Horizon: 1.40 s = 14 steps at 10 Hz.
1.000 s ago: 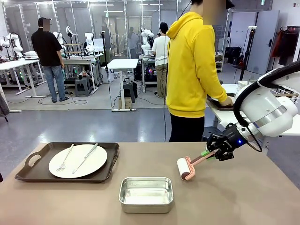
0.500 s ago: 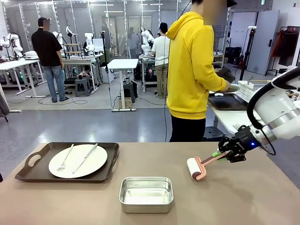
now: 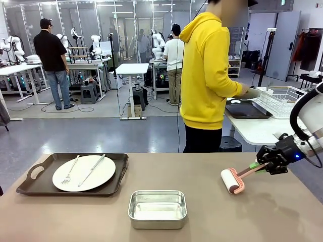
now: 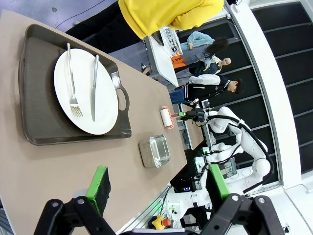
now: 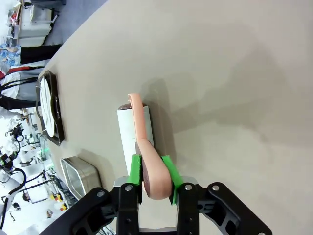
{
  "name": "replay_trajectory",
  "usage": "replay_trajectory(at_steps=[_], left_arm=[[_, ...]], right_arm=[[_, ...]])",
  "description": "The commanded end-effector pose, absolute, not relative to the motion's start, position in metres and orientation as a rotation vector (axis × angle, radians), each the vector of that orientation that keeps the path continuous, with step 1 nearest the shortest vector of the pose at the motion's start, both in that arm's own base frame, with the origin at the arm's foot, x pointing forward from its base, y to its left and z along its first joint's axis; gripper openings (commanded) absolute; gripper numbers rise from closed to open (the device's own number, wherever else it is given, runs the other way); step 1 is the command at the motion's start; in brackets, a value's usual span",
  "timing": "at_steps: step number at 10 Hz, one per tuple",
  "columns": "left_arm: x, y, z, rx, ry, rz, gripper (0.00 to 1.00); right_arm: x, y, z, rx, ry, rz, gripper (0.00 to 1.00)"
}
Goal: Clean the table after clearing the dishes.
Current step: When the left (or right) Handle tray is removed, use the left hand (or right hand) to clean the left (or right) side of the table with the Lint Roller.
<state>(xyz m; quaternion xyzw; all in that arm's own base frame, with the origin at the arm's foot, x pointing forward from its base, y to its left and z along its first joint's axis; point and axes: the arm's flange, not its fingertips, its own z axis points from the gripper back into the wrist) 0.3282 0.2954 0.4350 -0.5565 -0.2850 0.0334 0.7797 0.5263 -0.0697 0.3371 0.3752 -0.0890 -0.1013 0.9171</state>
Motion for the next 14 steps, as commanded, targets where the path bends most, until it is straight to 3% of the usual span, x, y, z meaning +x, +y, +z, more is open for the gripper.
replay_trajectory(at_steps=[1,6,11,14], left_arm=[[0.325,0.297,0.437,-1.206,-0.618,0.069,1.0],[0.325,0.297,0.437,-1.206,-0.618,0.069,1.0],[0.325,0.297,0.437,-1.206,-0.618,0.069,1.0],[0.325,0.297,0.437,-1.206,-0.618,0.069,1.0]], right_arm=[[0.514,-0.081,0.321,0.645,-0.25,-0.138,0.22],[0.505,-0.134,0.332,0.594,-0.303,-0.166,0.22],[0.488,-0.152,0.356,0.384,-0.375,-0.172,0.22],[0.47,-0.156,0.378,0.413,-0.376,-0.158,0.22]])
